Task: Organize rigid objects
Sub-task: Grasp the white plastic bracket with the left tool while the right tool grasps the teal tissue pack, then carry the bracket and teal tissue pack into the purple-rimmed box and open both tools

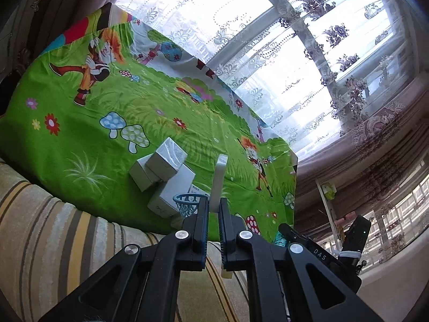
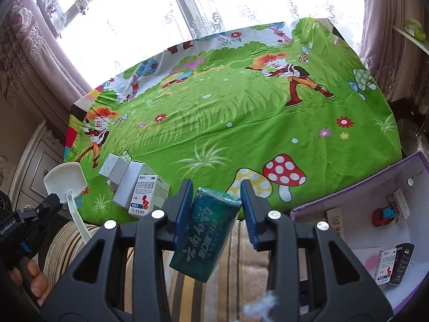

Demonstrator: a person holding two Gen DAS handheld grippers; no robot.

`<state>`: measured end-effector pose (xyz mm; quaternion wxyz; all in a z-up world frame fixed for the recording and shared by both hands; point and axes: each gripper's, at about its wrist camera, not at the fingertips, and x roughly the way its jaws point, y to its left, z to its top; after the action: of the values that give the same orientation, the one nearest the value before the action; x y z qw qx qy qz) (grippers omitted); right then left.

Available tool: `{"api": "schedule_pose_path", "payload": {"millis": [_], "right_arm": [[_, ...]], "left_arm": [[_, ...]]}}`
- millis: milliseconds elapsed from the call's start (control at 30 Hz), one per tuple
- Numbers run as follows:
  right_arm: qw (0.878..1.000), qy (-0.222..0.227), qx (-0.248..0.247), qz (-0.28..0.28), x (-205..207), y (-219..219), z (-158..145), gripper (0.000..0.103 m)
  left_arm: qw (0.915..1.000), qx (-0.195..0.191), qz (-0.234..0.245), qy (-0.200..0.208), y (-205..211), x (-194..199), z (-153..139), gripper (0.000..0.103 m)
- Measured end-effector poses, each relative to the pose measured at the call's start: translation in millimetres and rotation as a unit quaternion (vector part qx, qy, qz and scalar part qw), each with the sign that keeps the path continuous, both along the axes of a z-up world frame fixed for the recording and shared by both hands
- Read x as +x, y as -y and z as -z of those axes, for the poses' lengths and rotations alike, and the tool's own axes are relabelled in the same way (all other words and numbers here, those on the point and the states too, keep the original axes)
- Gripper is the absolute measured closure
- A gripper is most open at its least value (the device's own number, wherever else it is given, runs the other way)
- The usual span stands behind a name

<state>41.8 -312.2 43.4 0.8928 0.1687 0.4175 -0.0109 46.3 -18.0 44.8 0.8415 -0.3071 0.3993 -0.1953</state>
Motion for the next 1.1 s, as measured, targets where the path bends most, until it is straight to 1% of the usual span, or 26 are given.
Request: {"api": "schedule_pose_path", "payload": {"millis": [233, 367, 567, 733, 933, 1100], "right_arm": [[0.999, 0.009, 0.008, 0.047, -34.8, 55.1, -1.9, 0.062], [0.997, 0.004, -0.01, 0.08, -59.1, 87.4, 2.1, 0.062], [0.992, -0.011, -0.028, 0.121, -100.1, 129.9, 11.1, 0.062], [0.987, -0.032, -0.035, 0.151, -133.1, 156.8, 22.9, 0.062], [0.984, -0.055, -0.039, 0.167, -158.3, 176.6, 35.9, 0.062], [0.983, -0.067, -0.036, 0.169, -168.8, 182.8, 42.8, 0.062]], "left_arm": [[0.9969, 0.0, 0.078, -0.009, 63.8, -12.3, -1.8, 0.095], [0.9919, 0.0, 0.127, -0.009, 100.8, -20.6, -4.0, 0.095], [0.981, 0.005, 0.192, -0.022, 150.7, -32.0, 1.5, 0.095], [0.9702, 0.009, 0.24, -0.029, 183.9, -42.7, 3.8, 0.095], [0.957, 0.025, 0.286, -0.038, 216.2, -56.3, 9.6, 0.095], [0.9469, 0.047, 0.316, -0.036, 233.0, -65.7, 12.5, 0.095]]}}
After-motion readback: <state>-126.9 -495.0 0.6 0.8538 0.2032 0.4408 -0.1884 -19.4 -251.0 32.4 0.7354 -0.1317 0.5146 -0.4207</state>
